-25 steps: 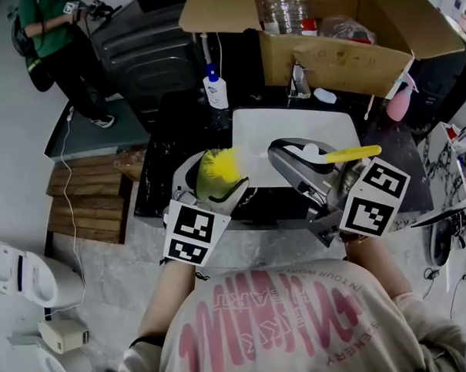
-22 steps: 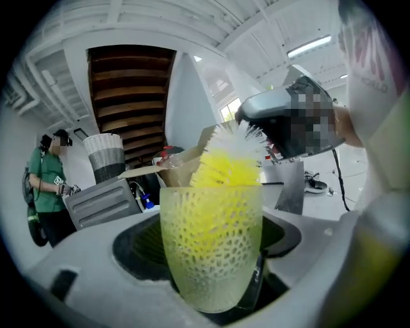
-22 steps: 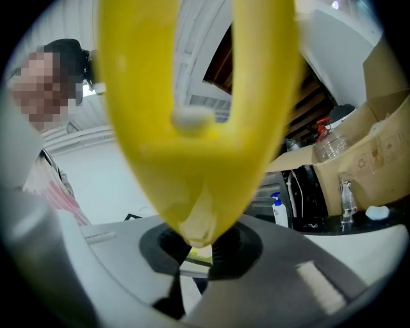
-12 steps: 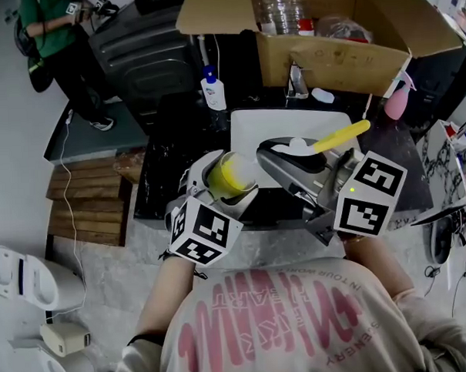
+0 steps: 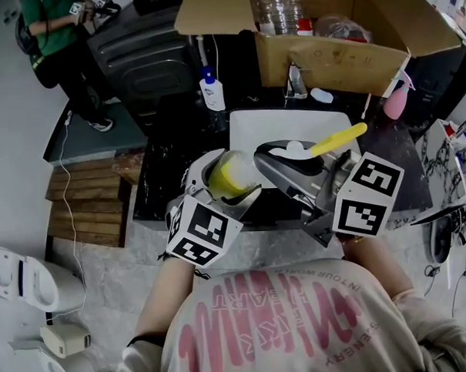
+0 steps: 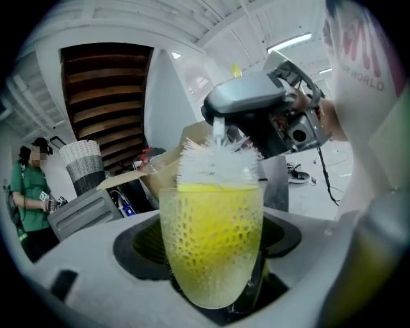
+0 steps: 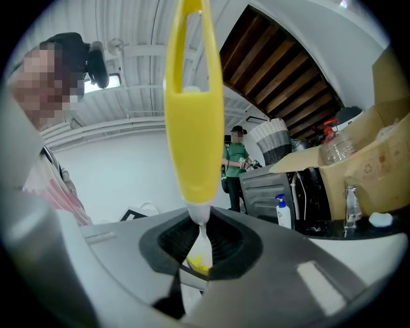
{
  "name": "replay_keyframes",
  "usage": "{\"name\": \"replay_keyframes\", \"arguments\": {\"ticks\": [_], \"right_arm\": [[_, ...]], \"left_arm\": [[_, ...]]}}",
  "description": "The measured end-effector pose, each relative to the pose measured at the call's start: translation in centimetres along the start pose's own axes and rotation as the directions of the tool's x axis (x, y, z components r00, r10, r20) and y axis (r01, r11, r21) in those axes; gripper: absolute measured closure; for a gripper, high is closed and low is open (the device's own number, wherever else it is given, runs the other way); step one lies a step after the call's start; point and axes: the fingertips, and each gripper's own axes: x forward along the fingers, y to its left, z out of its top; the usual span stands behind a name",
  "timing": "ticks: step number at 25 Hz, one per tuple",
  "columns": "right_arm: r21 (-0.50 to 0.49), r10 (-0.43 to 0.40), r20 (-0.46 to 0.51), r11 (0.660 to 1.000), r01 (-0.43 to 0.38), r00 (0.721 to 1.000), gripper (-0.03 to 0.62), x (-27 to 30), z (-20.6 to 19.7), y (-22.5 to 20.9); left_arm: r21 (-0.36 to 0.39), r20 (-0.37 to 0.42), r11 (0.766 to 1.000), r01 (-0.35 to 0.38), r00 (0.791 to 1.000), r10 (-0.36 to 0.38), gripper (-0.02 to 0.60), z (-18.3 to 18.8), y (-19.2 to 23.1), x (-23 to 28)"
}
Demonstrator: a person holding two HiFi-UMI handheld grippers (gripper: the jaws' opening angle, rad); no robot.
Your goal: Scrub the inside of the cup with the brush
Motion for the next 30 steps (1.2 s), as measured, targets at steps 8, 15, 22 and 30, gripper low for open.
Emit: {"name": "replay_keyframes", "arguments": {"ticks": [8,15,22,30], "right_arm": [[0.001,0.001,0.006,1.000,-0.001,1.000,0.548,-0.1,-0.2,0.1],[0.046,0.010,0.039,0.999,-0.012,0.999,0.548,-0.8,0.1,-0.1],[0.115,0.031,0.096,0.993,-0.042,0.995,0.548,-1.2,0.7,-0.2],[0.162,0.062,0.156,0.983,-0.088,0.986,0.546,-1.9,1.6,-0.1]], "left_arm": [[-0.125,0.063,0.992,0.023,0.998,-0.015,0.198,1.3,0.9,-0.9],[-0.244,0.152,0.966,0.090,0.987,-0.054,0.196,2.2,1.1,-1.8],[-0.310,0.275,0.932,0.189,0.956,-0.102,0.196,3.6,1.1,-3.2],[-0.308,0.406,0.896,0.320,0.896,-0.181,0.196,5.3,0.6,-4.7]]}}
